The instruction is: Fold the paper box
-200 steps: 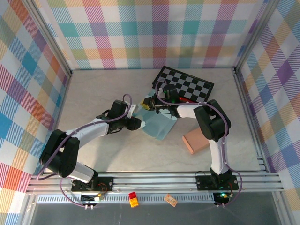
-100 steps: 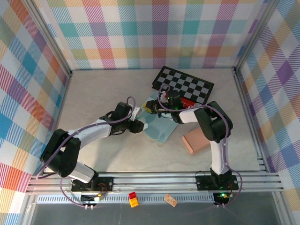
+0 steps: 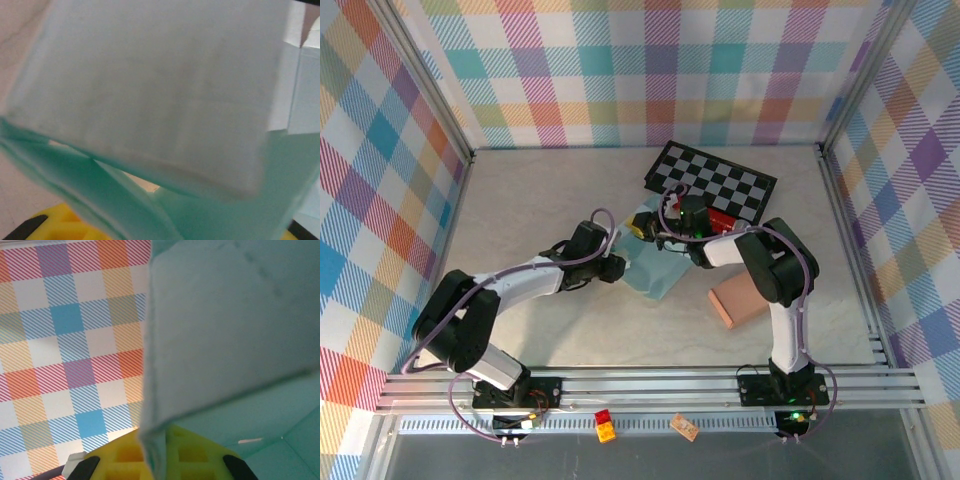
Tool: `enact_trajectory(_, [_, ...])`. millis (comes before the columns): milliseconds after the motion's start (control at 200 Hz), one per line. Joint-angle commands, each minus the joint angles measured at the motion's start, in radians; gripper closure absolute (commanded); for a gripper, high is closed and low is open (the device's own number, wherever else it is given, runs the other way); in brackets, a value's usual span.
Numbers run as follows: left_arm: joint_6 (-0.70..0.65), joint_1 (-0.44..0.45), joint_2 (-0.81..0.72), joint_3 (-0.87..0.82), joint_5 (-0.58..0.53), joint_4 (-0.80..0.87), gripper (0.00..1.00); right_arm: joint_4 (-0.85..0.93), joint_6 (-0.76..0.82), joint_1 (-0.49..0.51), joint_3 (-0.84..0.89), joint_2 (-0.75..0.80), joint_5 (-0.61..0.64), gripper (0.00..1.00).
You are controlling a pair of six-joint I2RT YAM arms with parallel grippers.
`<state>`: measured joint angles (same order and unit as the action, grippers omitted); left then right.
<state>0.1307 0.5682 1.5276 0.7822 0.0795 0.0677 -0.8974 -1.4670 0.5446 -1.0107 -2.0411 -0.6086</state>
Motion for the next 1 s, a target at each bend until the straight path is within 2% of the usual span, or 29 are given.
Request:
enact_trajectory(0, [0.0,0.004,0.005,0.005,-0.007,-0.052,0.66,-0.066,-0.021,0.009,0.018,0.014,0.0,1.0])
enact_trajectory(140, [0.006,0.005,0.005,-0.007,0.011,-0.076,0.69,-0.067,-0.017,0.009,0.019,0.01,0.007,1.0])
enact_trajectory(260, [0.023,0.01,0.006,-0.013,0.019,-0.095,0.67,-0.096,-0.022,0.015,0.032,0.004,0.026,1.0])
enact_trajectory(565, [0.103,0.025,0.024,-0.026,-0.075,-0.109,0.63,-0.205,-0.042,0.059,0.111,0.024,0.146,1.0])
enact_trajectory(995, [0.192,0.047,0.048,-0.034,-0.168,-0.168,0.67,-0.283,-0.078,0.099,0.169,0.019,0.236,1.0])
